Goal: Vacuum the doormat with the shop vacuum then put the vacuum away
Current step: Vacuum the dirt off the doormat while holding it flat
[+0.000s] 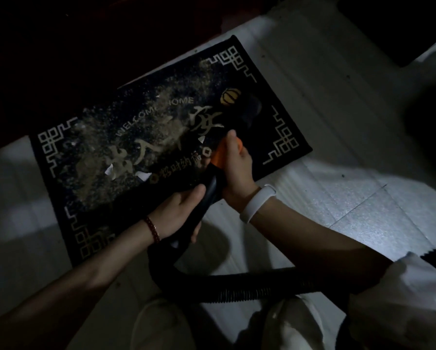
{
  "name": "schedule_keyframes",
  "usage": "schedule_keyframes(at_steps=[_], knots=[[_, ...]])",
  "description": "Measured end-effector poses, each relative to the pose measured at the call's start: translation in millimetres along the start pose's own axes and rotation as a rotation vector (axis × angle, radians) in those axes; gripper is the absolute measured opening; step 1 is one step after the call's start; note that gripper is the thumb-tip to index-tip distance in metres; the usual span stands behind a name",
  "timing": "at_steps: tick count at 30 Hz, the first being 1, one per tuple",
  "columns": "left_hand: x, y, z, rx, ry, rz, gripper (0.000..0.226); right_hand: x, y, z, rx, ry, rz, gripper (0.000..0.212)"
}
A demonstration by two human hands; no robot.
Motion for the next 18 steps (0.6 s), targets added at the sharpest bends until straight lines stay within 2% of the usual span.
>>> schedule_keyframes(at_steps=[2, 4, 5, 7, 9, 11, 14, 16, 18], knots=[[1, 0, 1, -0.02, -0.037, 0.025, 0.061, -5, 1, -8, 0.068, -0.048, -0.029, 0.033], [-3, 10, 17, -0.074, -0.076, 0.027, 0.066, -2, 8, -30, 0.156, -0.044, 0.002, 0.034], [-7, 17, 26, -0.106, -0.087, 0.004, 0.065, 2, 13, -41, 0.189, -0.03, 0.036, 0.035], [-17, 30, 38, -0.168, -0.018, -0.081, 0.045, 11, 22, -56, 0.251, -0.017, 0.096, 0.034], [-23, 35, 40, -0.16, 0.02, -0.139, 0.05, 19, 23, -58, 0.299, -0.021, 0.115, 0.03], [-24, 35, 36, -0.14, 0.016, -0.149, 0.061, 21, 15, -50, 0.31, 0.016, 0.056, 0.025], [-26, 34, 30, -0.133, 0.0, -0.141, 0.049, 22, 3, -28, 0.292, 0.121, -0.08, 0.02], [-26, 30, 26, -0.096, -0.043, -0.072, 0.046, 19, 2, -12, 0.264, 0.109, -0.14, 0.022], [-25, 25, 19, -0.058, -0.085, 0.007, 0.057, 9, 3, -2, 0.195, 0.085, -0.192, 0.026]])
Point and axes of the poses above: each hand's wrist, its own y-axis away from the middle knuckle, its own x-axis out of the palm, z = x × y, the point moved 6 cm from there along -y, towards the middle knuckle, and after that the axes turned 5 degrees about -z, right-handed, at the moved point
